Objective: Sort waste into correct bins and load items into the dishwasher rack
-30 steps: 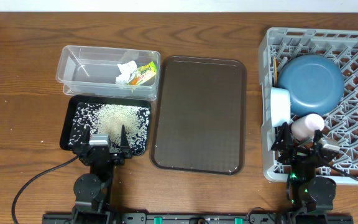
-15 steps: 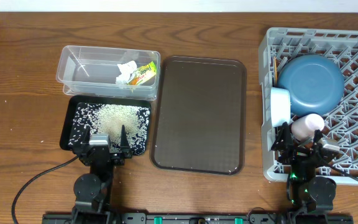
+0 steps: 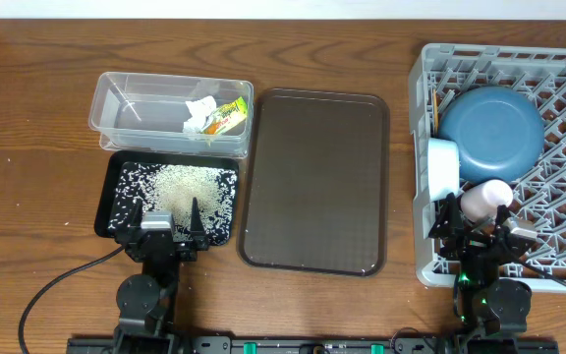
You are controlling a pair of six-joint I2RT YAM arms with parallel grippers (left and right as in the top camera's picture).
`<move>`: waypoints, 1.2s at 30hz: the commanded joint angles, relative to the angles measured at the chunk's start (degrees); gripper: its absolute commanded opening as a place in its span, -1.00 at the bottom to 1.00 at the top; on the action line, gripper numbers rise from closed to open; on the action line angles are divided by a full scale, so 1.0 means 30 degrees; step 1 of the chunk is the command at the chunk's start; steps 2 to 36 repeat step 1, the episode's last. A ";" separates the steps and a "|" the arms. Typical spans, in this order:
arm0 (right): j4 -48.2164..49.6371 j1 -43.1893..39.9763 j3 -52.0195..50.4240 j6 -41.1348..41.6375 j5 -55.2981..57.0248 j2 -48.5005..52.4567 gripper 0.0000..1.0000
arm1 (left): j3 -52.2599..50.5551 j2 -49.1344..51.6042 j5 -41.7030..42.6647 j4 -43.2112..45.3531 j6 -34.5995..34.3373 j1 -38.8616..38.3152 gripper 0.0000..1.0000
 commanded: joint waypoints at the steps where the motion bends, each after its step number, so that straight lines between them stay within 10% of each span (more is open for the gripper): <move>1: 0.0044 0.0175 -0.0102 -0.0357 0.0182 -0.0138 0.99 | -0.0372 -0.0029 -0.0160 -0.0750 0.0051 0.0138 0.89; 36: 0.0044 0.0175 -0.0102 -0.0357 0.0182 -0.0138 0.99 | -0.0372 -0.0029 -0.0160 -0.0750 0.0051 0.0138 0.89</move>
